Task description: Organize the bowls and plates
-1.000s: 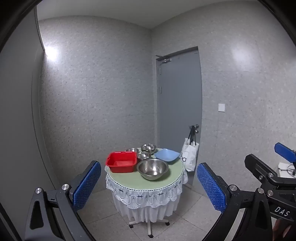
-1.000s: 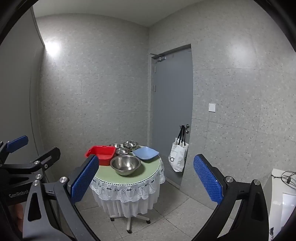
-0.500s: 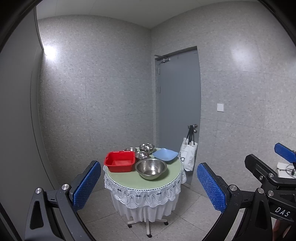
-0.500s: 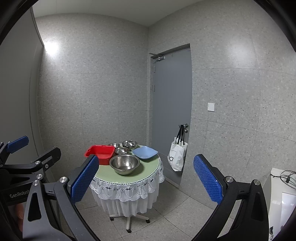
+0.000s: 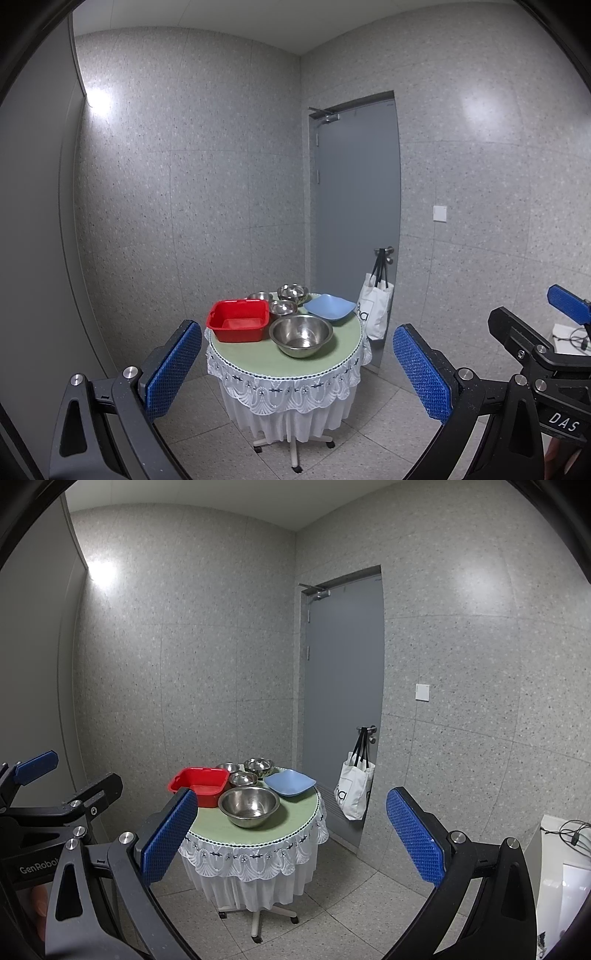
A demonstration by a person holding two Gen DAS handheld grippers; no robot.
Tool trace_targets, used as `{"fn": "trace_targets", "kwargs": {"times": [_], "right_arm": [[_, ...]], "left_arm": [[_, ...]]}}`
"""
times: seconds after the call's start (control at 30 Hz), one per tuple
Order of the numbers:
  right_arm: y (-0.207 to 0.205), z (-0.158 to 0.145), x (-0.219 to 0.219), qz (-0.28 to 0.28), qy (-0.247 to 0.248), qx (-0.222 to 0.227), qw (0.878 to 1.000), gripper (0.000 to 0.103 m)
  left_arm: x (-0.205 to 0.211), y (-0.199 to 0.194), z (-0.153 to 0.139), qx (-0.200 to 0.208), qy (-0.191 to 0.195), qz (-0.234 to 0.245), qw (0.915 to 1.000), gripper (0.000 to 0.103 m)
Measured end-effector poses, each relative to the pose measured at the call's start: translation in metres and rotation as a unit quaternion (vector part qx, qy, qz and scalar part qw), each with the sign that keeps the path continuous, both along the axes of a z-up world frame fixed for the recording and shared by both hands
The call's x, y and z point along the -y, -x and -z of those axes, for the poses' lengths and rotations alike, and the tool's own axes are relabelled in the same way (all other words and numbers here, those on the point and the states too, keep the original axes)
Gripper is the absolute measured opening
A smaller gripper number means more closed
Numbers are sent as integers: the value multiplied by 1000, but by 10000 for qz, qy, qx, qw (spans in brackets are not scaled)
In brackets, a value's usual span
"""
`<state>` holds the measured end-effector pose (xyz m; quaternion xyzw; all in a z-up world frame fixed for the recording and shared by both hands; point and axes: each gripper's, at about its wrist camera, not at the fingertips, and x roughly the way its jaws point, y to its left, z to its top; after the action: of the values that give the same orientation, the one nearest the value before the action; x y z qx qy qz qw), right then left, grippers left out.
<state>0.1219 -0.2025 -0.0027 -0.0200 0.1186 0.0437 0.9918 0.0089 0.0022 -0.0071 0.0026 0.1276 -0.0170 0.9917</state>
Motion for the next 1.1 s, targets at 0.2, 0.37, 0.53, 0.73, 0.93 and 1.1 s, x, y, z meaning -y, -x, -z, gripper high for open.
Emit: {"fn": "trace_targets", "kwargs": {"times": [0.2, 0.37, 0.53, 0.73, 0.93, 1.1], "right_arm": [[0, 0, -1, -4, 0, 2, 10000, 103], [-1, 0, -1, -8, -2, -2, 10000, 103], [-3, 0, -1, -5, 4, -9, 10000, 103], [-3, 0, -2, -7, -4, -14, 10000, 103], [-3, 1, -2, -8, -4, -11, 10000, 103], [-9, 2, -5, -17, -3, -35, 10000, 103]], "left_arm": [[-1, 0, -1, 1, 2, -2, 10000, 103], [-1, 0, -3, 5, -5, -6, 10000, 102], [-2, 1, -2, 10, -6, -1, 10000, 103], [-3, 0, -3, 9, -8, 7, 10000, 103], [-5, -2, -2, 9, -5, 16, 10000, 103], [-7, -8, -3, -14, -6, 12, 10000, 102]]}}
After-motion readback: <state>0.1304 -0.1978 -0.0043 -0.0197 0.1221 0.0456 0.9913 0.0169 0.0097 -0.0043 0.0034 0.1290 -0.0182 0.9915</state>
